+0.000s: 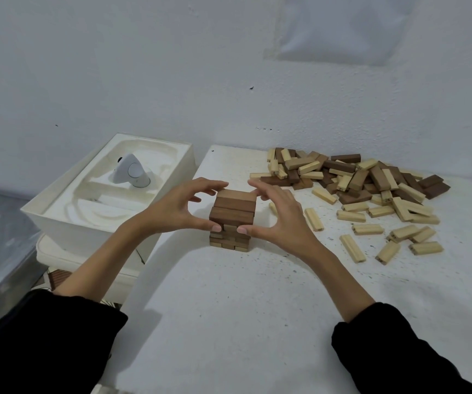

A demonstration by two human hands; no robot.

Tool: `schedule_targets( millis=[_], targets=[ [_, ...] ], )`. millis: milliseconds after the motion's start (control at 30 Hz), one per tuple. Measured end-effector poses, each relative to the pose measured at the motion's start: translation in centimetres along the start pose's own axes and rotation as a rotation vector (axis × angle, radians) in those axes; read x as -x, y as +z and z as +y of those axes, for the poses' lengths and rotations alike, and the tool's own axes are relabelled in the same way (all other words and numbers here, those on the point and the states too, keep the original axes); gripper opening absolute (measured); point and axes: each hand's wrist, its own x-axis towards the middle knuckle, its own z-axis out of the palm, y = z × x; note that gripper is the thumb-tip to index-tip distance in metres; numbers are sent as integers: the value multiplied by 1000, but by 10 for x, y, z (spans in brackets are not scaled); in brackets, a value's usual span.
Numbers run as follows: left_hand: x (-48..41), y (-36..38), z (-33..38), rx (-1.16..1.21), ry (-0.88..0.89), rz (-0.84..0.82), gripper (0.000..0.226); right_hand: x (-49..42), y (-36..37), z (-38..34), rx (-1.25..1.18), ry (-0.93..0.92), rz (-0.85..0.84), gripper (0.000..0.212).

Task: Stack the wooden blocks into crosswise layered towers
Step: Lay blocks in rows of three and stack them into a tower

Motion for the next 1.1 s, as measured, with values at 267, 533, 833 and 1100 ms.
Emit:
schedule_targets(
  millis=[267,533,833,1100],
  targets=[
    [-2,4,2,54,-14,4,78,3,-2,-3,-52,38,-19,79],
    [-3,5,0,74,-17,11,86,1,-2,0,-81,66,-41,75],
    [-6,8,-3,94,-24,-13,87,2,1,0,-100,88,-20,73],
    [-7,9,-3,141,-47,-14,87,1,2,0,-174,138,-44,81]
  ],
)
